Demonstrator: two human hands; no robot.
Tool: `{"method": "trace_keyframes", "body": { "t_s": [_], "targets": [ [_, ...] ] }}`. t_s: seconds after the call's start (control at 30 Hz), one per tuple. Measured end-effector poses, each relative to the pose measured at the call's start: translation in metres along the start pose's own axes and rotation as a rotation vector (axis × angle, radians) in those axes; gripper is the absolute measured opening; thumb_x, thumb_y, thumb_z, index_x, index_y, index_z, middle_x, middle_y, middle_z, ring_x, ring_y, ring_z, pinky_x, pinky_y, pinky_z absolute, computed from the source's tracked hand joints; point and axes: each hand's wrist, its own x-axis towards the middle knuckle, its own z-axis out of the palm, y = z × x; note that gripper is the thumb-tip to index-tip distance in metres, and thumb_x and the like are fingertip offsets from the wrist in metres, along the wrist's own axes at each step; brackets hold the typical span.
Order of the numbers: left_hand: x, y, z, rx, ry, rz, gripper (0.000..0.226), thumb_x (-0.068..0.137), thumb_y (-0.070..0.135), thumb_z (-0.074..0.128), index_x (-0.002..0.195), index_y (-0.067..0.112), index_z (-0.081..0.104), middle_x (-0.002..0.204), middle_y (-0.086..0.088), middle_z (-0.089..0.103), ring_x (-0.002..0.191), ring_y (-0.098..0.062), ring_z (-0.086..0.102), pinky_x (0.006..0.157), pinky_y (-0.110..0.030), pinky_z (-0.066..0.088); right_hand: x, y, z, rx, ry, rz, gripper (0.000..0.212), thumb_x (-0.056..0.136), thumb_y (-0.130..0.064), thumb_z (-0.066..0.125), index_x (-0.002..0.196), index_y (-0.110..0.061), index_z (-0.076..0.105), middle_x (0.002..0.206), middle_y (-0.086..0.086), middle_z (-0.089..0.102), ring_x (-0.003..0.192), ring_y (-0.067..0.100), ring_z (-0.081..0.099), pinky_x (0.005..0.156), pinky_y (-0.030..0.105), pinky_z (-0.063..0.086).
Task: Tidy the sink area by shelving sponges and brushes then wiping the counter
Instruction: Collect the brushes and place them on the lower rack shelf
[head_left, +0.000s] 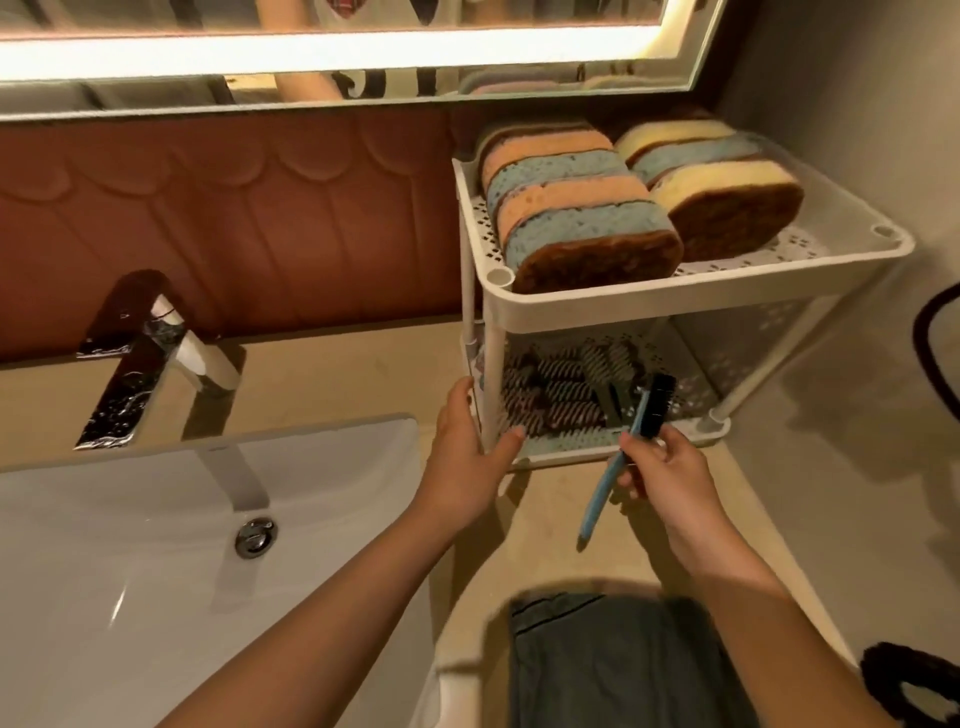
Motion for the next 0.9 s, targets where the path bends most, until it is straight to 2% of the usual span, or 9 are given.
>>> {"method": "trace_keyframes", "body": {
  "t_s": [0.07,0.17,0.27,0.37,0.47,0.53,0.57,0.77,0.9],
  "targets": [
    [0.015,0.001,0.006,-0.04,0.063,0.021,0.049,0.093,0.028,0.054,0.137,0.022,0.032,0.118,0.015,0.044,0.104,-0.001,0.043,0.071,-0.003,0.038,0.024,-0.005,-0.009,0.048,-0.034,0.077,0.007,0.092,-0.014,0.053,0.089,-0.008,0.054,0.056,0.008,0.05,0.048,0.018,0.041,0.049,0.029,0.034],
    [0.026,-0.005,0.015,0.126,0.131,0.045,0.026,0.097,0.03,0.043,0.117,0.016,0.05,0.099,0.006,0.06,0.085,-0.009,0.056,0.067,-0.018,0.045,0.062,-0.013,-0.018,0.042,-0.018,0.144,0.015,0.09,-0.015,0.056,0.079,-0.006,0.054,0.054,0.008,0.047,0.047,0.018,0.04,0.047,0.027,0.034],
    [0.025,-0.012,0.013,0.27,0.162,0.117,0.023,0.097,0.03,0.041,0.105,0.013,0.053,0.087,0.003,0.063,0.073,-0.008,0.057,0.062,-0.022,0.045,0.092,-0.017,-0.02,-0.022,0.052,0.18,0.02,0.088,-0.02,0.061,0.092,-0.001,0.056,0.059,0.01,0.049,0.048,0.018,0.041,0.048,0.028,0.035],
    [0.028,-0.015,0.009,0.307,0.13,0.153,0.023,0.096,0.03,0.043,0.104,0.012,0.054,0.089,-0.002,0.067,0.076,-0.013,0.061,0.065,-0.028,0.049,0.114,-0.019,-0.022,-0.087,0.087,0.18,0.029,0.087,-0.023,0.062,0.108,-0.004,0.055,0.072,0.01,0.055,0.054,0.016,0.046,0.052,0.025,0.041],
    [0.032,-0.018,0.007,0.316,0.108,0.176,0.023,0.096,0.03,0.043,0.104,0.012,0.055,0.092,-0.007,0.07,0.081,-0.019,0.065,0.072,-0.04,0.053,0.13,-0.016,-0.023,-0.17,0.071,0.125,0.044,0.087,-0.023,0.062,0.125,-0.002,0.05,0.113,0.017,0.059,0.086,0.028,0.059,0.07,0.033,0.051],
    [0.032,-0.02,0.007,0.317,0.103,0.179,0.023,0.095,0.03,0.044,0.104,0.012,0.055,0.092,-0.008,0.07,0.082,-0.02,0.065,0.073,-0.042,0.053,0.138,-0.012,-0.024,-0.248,0.056,0.105,0.056,0.085,-0.025,0.065,0.133,-0.006,0.045,0.135,0.016,0.05,0.116,0.035,0.052,0.095,0.045,0.048],
    [0.033,-0.02,0.007,0.317,0.099,0.175,0.024,0.095,0.031,0.044,0.104,0.012,0.055,0.093,-0.008,0.07,0.083,-0.019,0.065,0.074,-0.041,0.053,0.142,-0.01,-0.025,-0.282,0.047,0.098,0.06,0.084,-0.027,0.066,0.136,-0.008,0.043,0.14,0.015,0.046,0.123,0.036,0.047,0.101,0.047,0.044],
    [0.033,-0.019,0.006,0.307,0.077,0.172,0.024,0.095,0.033,0.044,0.104,0.013,0.055,0.092,-0.007,0.07,0.082,-0.019,0.065,0.074,-0.043,0.053,0.153,-0.007,-0.023,-0.484,0.063,0.067,0.064,0.087,-0.029,0.061,0.142,-0.009,0.034,0.149,0.014,0.034,0.135,0.035,0.033,0.112,0.046,0.031],
    [0.032,-0.019,0.005,0.308,0.075,0.168,0.026,0.095,0.033,0.043,0.105,0.013,0.055,0.093,-0.007,0.069,0.082,-0.017,0.065,0.073,-0.037,0.054,0.155,-0.001,-0.021,-0.541,0.078,0.013,0.062,0.089,-0.027,0.059,0.141,-0.004,0.033,0.149,0.016,0.033,0.136,0.035,0.032,0.113,0.041,0.029]
  ]
}}
